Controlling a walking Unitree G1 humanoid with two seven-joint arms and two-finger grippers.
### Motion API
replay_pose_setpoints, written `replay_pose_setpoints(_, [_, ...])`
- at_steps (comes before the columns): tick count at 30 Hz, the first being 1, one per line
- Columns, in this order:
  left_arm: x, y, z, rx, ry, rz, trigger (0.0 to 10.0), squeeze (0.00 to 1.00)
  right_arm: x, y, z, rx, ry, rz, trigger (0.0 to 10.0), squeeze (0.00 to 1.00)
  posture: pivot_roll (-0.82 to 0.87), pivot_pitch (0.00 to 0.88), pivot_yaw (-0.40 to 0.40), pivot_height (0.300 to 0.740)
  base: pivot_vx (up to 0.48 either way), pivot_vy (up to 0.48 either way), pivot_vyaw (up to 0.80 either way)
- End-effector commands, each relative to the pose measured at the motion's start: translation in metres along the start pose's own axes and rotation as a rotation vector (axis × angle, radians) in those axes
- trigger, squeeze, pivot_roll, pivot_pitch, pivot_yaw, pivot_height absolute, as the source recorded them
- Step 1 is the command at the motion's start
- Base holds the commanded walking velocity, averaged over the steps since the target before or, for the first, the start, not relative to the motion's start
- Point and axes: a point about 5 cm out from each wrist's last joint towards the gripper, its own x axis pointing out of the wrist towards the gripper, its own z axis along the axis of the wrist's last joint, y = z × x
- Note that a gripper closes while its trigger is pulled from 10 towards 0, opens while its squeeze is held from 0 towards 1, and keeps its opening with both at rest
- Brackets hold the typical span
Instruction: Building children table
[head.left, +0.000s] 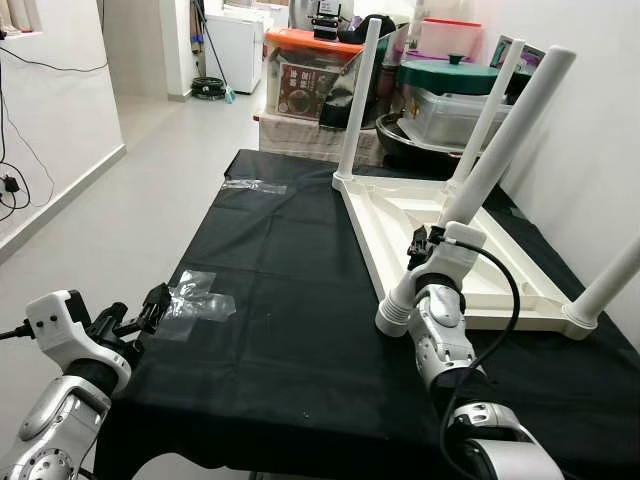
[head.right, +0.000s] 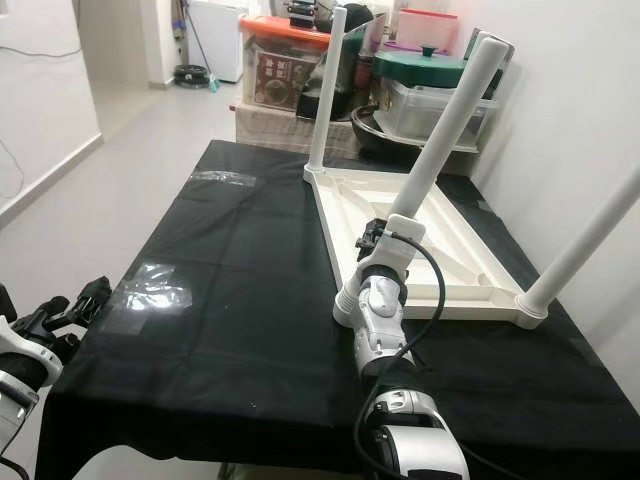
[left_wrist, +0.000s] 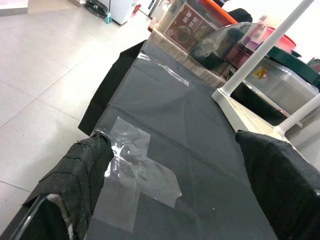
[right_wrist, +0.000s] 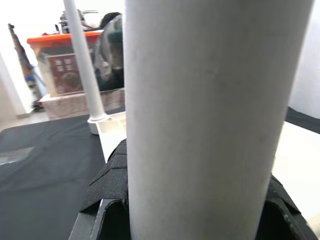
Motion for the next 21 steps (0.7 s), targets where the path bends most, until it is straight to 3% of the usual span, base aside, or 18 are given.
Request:
replay_pose_setpoints(1, [0.002,-0.001,-0.005,-0.010,0.014,-0.004,10.0,0.00,-0.011,-0.021,-0.035,-0.088,0.153,-0.107,10.0,0.00,0.10,0.000,-0.117,0.740,0.000,0.000,0.00])
replay_pose_setpoints(10, [0.002,0.001,-0.005,-0.013,0.009,0.004,10.0,0.00,-0.014,-0.008,-0.030,-0.137,0.102,-0.056,10.0,0.00,0.10,0.000,-0.117,0.740,0.000,0.000,0.00])
replay_pose_setpoints(16, [0.003,0.000,-0.006,-0.014,0.011,0.003,10.0,0.00,-0.020,0.017,-0.035,-0.115,0.121,0.174,10.0,0.00,0.10,0.000,-0.118,0.740,0.000,0.000,0.00])
replay_pose_setpoints(21, [0.003,0.000,-0.006,-0.015,0.009,0.003,10.0,0.00,-0.023,0.029,-0.036,-0.027,0.158,0.339,10.0,0.00,0.10,0.000,-0.121,0.740,0.000,0.000,0.00])
